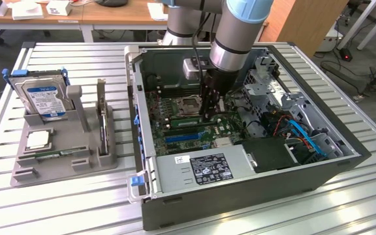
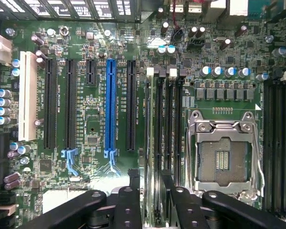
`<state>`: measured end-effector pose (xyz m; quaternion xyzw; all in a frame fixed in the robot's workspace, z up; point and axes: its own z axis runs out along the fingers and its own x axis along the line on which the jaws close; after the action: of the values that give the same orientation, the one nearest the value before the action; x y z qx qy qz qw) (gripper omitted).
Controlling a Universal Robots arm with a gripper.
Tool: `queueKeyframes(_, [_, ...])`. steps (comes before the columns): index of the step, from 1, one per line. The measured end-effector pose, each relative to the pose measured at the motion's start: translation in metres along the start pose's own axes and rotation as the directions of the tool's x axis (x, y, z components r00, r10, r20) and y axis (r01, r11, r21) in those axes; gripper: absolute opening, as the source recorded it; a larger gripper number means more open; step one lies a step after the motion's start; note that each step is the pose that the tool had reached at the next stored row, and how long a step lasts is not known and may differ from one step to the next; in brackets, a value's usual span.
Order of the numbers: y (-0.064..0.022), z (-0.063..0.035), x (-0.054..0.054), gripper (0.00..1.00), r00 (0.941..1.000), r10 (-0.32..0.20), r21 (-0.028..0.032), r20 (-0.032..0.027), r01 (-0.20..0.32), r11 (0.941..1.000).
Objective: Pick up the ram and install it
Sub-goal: 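Insert the ram into the slot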
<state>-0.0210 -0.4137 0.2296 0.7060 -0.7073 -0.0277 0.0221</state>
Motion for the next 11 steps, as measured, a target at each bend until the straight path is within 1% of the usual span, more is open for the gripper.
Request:
queueKeyframes(7, [0.0016,-0.0231,0.0,0.3,1.0,0.0,0.0,-0.0001,0.0,1.0])
queueKeyframes(11, [0.0023,-0.0328,0.0,0.3,1.0,0.0,0.0,0.0,0.0,1.0])
